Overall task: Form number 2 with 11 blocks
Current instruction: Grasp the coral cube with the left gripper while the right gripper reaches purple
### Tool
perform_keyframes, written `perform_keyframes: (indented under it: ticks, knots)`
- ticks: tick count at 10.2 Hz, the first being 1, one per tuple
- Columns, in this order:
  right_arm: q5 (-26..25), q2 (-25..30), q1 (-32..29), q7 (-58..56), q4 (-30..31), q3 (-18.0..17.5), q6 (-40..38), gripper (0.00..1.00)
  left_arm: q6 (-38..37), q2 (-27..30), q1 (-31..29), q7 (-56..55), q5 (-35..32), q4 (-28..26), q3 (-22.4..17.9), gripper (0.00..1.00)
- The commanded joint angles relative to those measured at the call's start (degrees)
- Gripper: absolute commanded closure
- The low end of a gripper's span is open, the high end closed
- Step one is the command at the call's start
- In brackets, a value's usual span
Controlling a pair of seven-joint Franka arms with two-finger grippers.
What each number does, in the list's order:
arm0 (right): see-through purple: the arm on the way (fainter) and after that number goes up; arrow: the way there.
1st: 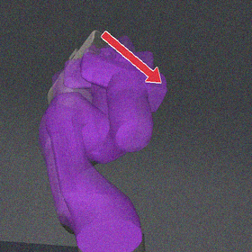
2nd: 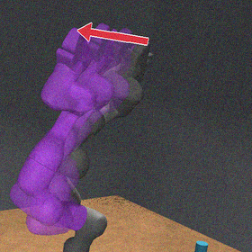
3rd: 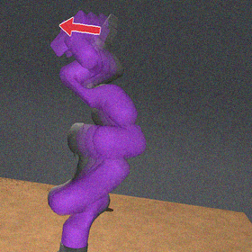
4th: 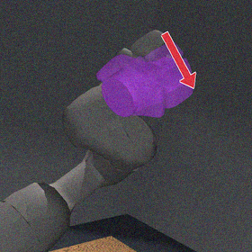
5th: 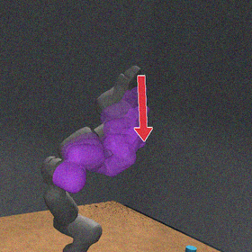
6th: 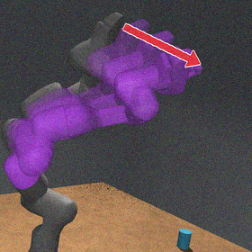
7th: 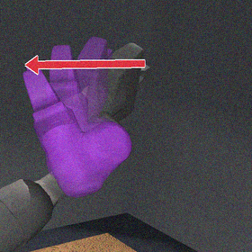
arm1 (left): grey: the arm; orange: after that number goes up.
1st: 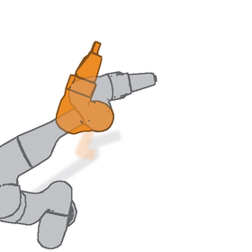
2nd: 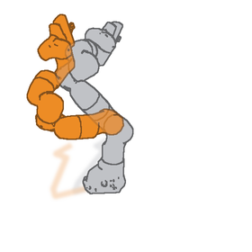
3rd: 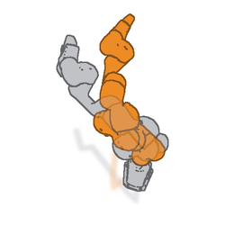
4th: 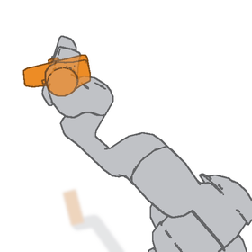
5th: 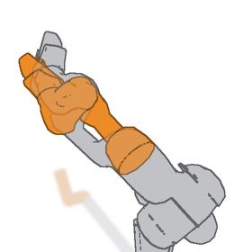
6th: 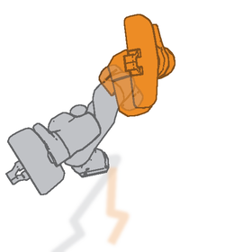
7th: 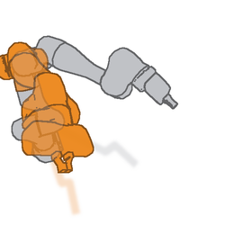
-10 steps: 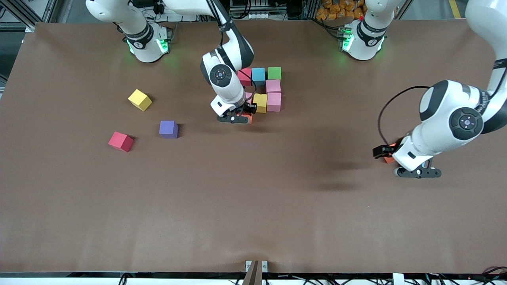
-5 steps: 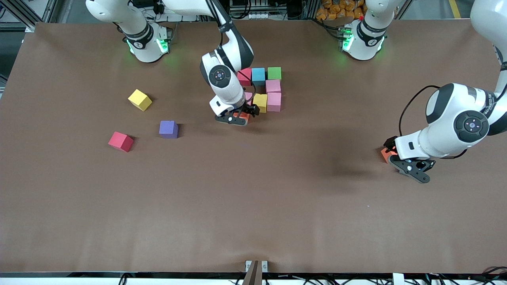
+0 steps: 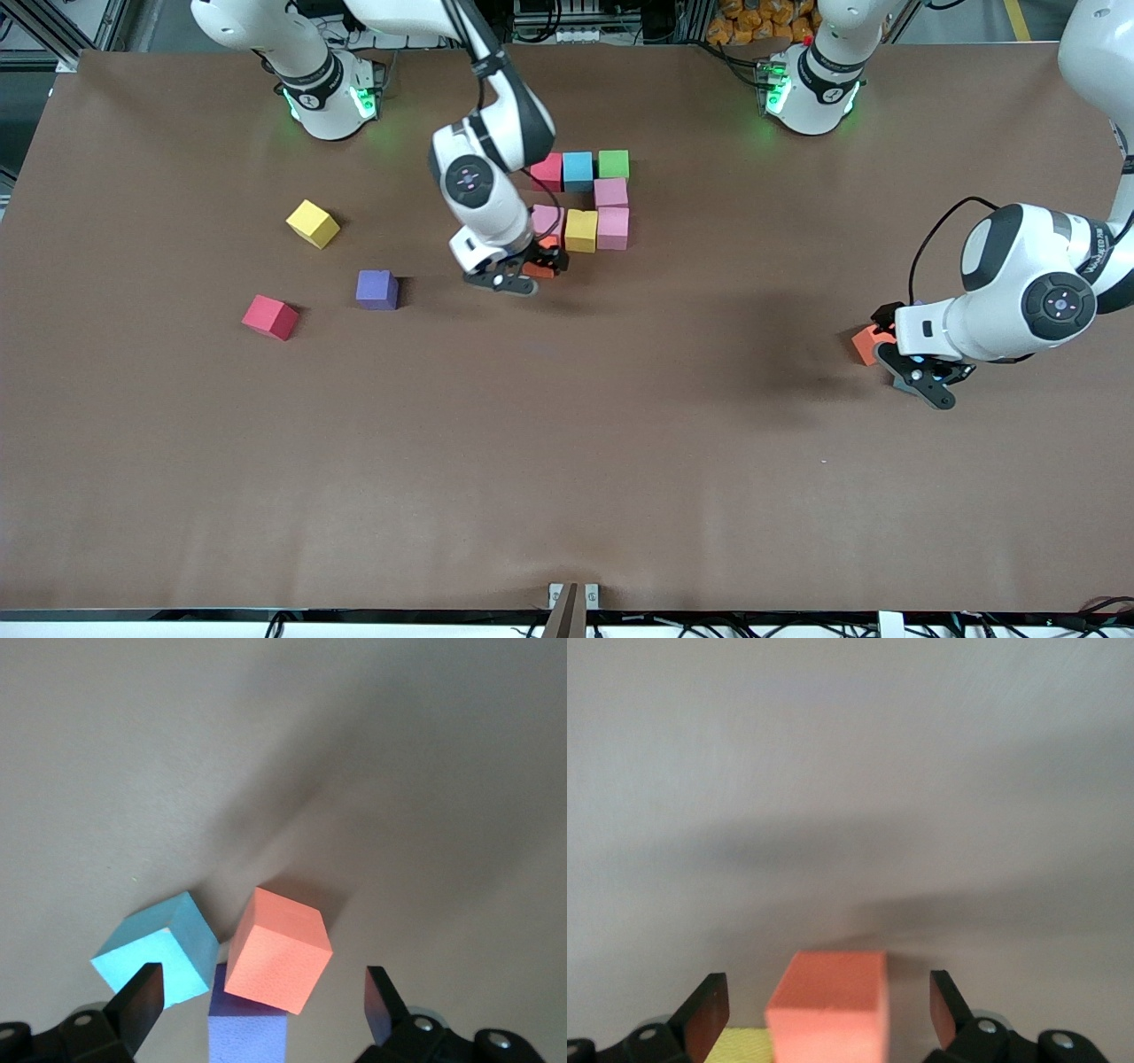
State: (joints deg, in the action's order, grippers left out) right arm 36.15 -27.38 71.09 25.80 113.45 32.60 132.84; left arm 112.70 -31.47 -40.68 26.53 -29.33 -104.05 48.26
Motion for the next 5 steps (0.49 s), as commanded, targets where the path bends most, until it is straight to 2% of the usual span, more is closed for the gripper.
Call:
perform_keyframes:
  ticks: [1, 3, 4, 5]
  knots:
    - [0.2, 4.3, -5.0, -21.6, 1.2, 5.4, -8.4, 0.0, -0.7, -1.0, -0.4, -0.1, -5.2, -1.8, 0.5, 0.0]
    - [-3.3, 6.8, -10.6, -44.6, 4.4, 5.4, -9.5, 0.0, 0.0, -1.9, -0.8, 0.1, -6.2, -2.6, 0.5, 0.0]
    - [-3.4, 8.1, -12.3, -50.4, 6.3, 5.4, -9.4, 0.0, 0.6, -1.9, -0.8, 0.1, -6.3, -3.2, 0.4, 0.0]
    - [-3.5, 9.7, -12.8, -50.7, 8.8, 5.5, -9.1, 0.0, 2.2, -1.9, -0.8, 0.1, -6.3, -4.4, 0.3, 0.0]
